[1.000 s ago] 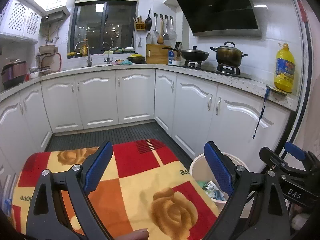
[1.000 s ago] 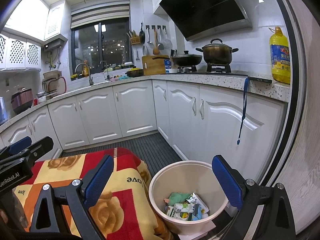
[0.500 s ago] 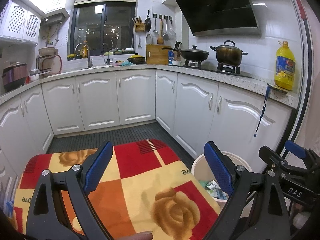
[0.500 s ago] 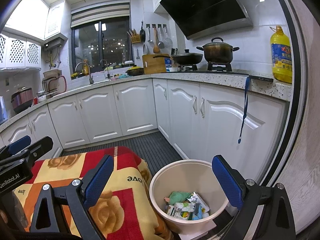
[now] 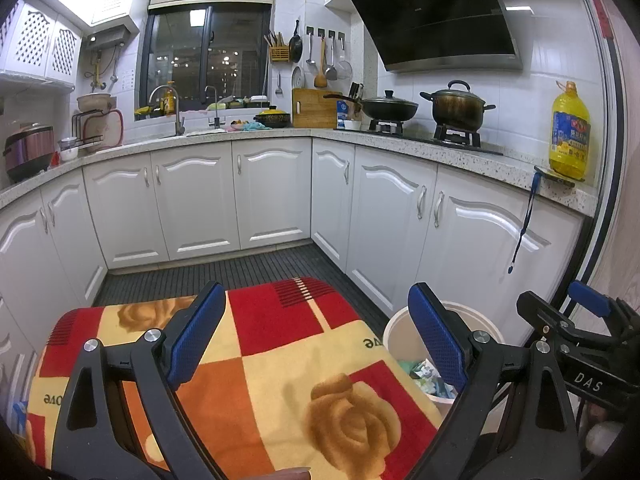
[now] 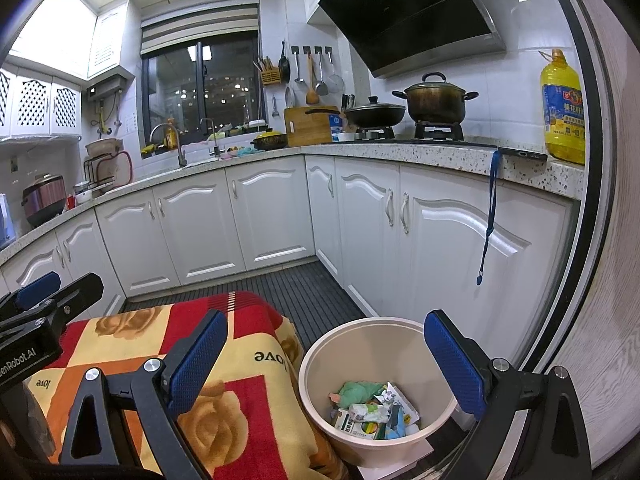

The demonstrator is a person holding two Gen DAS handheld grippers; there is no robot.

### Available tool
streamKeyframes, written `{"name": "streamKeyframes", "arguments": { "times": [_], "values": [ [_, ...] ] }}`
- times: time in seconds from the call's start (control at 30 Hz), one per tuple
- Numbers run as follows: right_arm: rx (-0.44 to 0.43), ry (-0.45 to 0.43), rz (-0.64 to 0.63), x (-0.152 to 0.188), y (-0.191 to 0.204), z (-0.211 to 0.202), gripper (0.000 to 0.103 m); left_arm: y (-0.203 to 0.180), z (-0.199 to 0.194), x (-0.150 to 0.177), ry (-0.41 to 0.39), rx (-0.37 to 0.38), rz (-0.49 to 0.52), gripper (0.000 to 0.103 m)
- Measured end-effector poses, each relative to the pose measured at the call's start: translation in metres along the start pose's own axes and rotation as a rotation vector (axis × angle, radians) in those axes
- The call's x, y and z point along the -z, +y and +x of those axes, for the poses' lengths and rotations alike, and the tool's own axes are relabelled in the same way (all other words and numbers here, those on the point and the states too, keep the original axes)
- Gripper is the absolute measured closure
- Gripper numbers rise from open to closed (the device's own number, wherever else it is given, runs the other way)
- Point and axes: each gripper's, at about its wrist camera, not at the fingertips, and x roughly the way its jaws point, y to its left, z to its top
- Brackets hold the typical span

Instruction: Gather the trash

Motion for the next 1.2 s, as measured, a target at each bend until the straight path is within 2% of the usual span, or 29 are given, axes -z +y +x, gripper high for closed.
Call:
{"name": "streamKeyframes", "arguments": {
  "times": [1.2],
  "values": [
    [-0.002, 0.019, -0.004, 0.0078, -0.0022, 0.0064, 0.005, -0.0004, 0.0053, 0.0064, 0.016, 0.009, -0.001, 0.010]
  ]
}}
